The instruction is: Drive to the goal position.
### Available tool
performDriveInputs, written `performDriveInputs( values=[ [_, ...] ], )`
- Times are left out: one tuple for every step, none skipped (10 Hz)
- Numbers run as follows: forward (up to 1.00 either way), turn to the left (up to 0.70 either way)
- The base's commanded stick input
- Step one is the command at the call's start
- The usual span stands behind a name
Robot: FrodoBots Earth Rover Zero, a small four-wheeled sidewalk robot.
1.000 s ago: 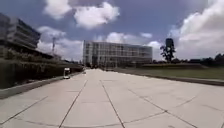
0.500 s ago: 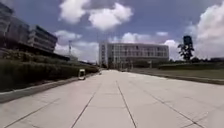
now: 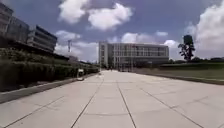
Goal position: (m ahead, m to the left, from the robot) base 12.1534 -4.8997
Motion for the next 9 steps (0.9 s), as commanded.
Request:
performDriveInputs(
  values=[
    [0.50, 0.00],
    [0.50, 0.00],
    [0.50, 0.00],
    [0.50, 0.00],
    [0.50, 0.00],
    [0.50, 0.00],
    [0.50, 0.00],
    [0.50, 0.00],
    [0.50, 0.00]
  ],
)
